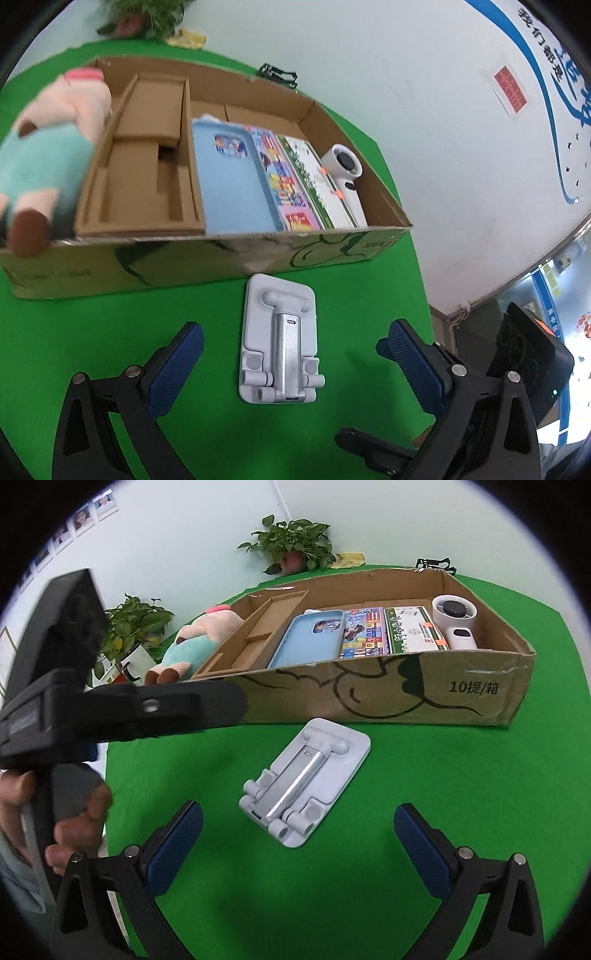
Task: Organize objects
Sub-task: 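Reach the left gripper to the white folding phone stand and grasp it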
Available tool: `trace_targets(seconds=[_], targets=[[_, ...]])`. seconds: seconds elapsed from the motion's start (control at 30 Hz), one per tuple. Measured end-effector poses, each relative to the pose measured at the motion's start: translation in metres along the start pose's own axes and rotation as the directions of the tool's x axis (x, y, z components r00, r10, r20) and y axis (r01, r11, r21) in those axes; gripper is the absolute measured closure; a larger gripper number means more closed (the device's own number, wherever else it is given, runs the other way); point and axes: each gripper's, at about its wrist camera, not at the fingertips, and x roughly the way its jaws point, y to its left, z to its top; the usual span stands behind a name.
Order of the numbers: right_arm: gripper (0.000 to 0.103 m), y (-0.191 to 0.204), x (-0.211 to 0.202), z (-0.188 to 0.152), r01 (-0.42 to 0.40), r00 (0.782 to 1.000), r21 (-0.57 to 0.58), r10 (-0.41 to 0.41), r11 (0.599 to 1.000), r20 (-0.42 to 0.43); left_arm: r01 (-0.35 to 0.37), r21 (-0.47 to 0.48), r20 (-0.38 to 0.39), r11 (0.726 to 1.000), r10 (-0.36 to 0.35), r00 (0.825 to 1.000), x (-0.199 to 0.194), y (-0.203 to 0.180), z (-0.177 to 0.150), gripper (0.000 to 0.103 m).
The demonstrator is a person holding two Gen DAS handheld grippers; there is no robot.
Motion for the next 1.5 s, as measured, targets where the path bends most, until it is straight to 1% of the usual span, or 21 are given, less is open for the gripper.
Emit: trace_targets(seconds=[0.07,0.1,0.17,0.23,0.3,0.4,0.5,0.57,0.63,0.7,0.77,0.87,0.93,1.0,1.07,1.1,1.13,1.2,1.23,1.33,1.5], targets=[[0.0,-0.001,-0.002,-0.003,-0.019,1.0,-0.013,0.019,1.0,-0.002,0.009,-0.005,-0.024,1.0,-0.009,1.0,0.011,0.002,0.0,0.005],[0.0,-0.001,-0.002,-0.004,-0.023,1.0,-0.026,0.022,0.999,-0.009,0.021,-0.006,-0.038,1.0,-0.021,0.999,0.017,0.002,-0.001,0.008],[0.0,0.001,-0.004,-0.006,0.002,1.0,-0.057,-0.002,0.998,-0.012,0.03,-0.01,-0.08,1.0,-0.031,0.996,0.029,0.003,-0.002,0.013],[0.0,-0.002,-0.004,-0.006,-0.004,1.0,-0.04,0.003,0.999,-0.015,0.013,-0.001,-0.116,1.0,-0.013,0.993,0.038,0.003,-0.005,0.017],[0.0,-0.004,-0.002,-0.007,0.01,1.0,-0.029,-0.011,1.0,-0.023,0.027,-0.001,-0.138,1.0,-0.027,0.99,0.044,0.002,-0.008,0.02],[0.0,-0.007,0.0,-0.008,0.035,0.999,-0.031,-0.036,0.999,-0.037,0.015,0.011,-0.133,1.0,-0.013,0.991,0.045,-0.003,-0.013,0.021],[0.0,-0.011,-0.001,-0.009,0.053,0.997,-0.055,-0.056,0.997,-0.049,0.087,-0.052,-0.163,0.995,-0.095,0.982,0.045,-0.007,-0.021,0.021],[0.0,-0.019,-0.007,-0.01,0.075,0.996,-0.066,-0.078,0.995,-0.051,0.117,-0.039,-0.183,0.992,-0.123,0.975,0.046,-0.017,-0.028,0.022],[0.0,-0.031,-0.015,-0.013,0.09,0.995,-0.076,-0.093,0.993,-0.043,0.093,-0.023,-0.174,0.995,-0.096,0.98,0.045,-0.023,-0.03,0.023],[0.0,-0.037,-0.018,-0.013,0.078,0.996,-0.093,-0.082,0.993,-0.044,0.072,-0.03,-0.142,0.997,-0.075,0.987,0.042,-0.024,-0.026,0.024],[0.0,-0.034,-0.017,-0.01,0.062,0.997,-0.13,-0.067,0.99,-0.036,0.058,-0.045,-0.124,0.997,-0.063,0.99,0.042,-0.021,-0.021,0.029],[0.0,-0.024,-0.011,-0.003,-0.014,1.0,-0.117,0.012,0.993,-0.014,0.029,-0.067,-0.138,0.997,-0.038,0.99,0.044,-0.017,-0.015,0.035],[0.001,-0.015,-0.001,0.0,-0.035,0.999,-0.105,0.032,0.994,-0.024,0.005,-0.057,-0.146,0.998,-0.014,0.989,0.046,-0.015,-0.013,0.039],[0.001,-0.006,0.007,0.001,-0.021,1.0,-0.121,0.018,0.992,-0.025,0.0,-0.069,-0.16,0.998,-0.011,0.987,0.048,-0.011,-0.014,0.043],[0.003,0.003,0.019,0.003,0.022,0.998,-0.153,-0.029,0.988,-0.047,0.008,-0.085,-0.16,0.996,-0.021,0.987,0.048,-0.007,-0.016,0.045],[0.008,0.005,0.023,0.004,0.045,0.997,-0.159,-0.055,0.986,-0.061,0.003,-0.077,-0.162,0.997,-0.015,0.987,0.051,-0.006,-0.016,0.048],[0.011,0.005,0.027,0.005,0.053,0.995,-0.151,-0.064,0.987,-0.073,-0.002,-0.073,-0.166,0.997,-0.01,0.986,0.051,-0.006,-0.016,0.049],[0.013,0.006,0.031,0.006,0.04,0.995,-0.121,-0.051,0.992,-0.085,-0.005,-0.085,-0.171,0.996,-0.01,0.985,0.052,-0.003,-0.017,0.055],[0.016,0.007,0.033,0.005,0.056,0.994,-0.126,-0.067,0.99,-0.088,-0.004,-0.087,-0.174,0.996,-0.011,0.985,0.051,-0.001,-0.017,0.057],[0.029,0.01,0.039,0.002,0.12,0.987,-0.147,-0.134,0.982,-0.091,-0.002,-0.099,-0.176,0.995,-0.015,0.984,0.051,0.003,-0.017,0.061],[0.033,0.015,0.04,0.0,0.19,0.973,-0.159,-0.208,0.969,-0.104,-0.017,-0.099,-0.175,0.995,-0.001,0.984,0.051,0.005,-0.016,0.067]])
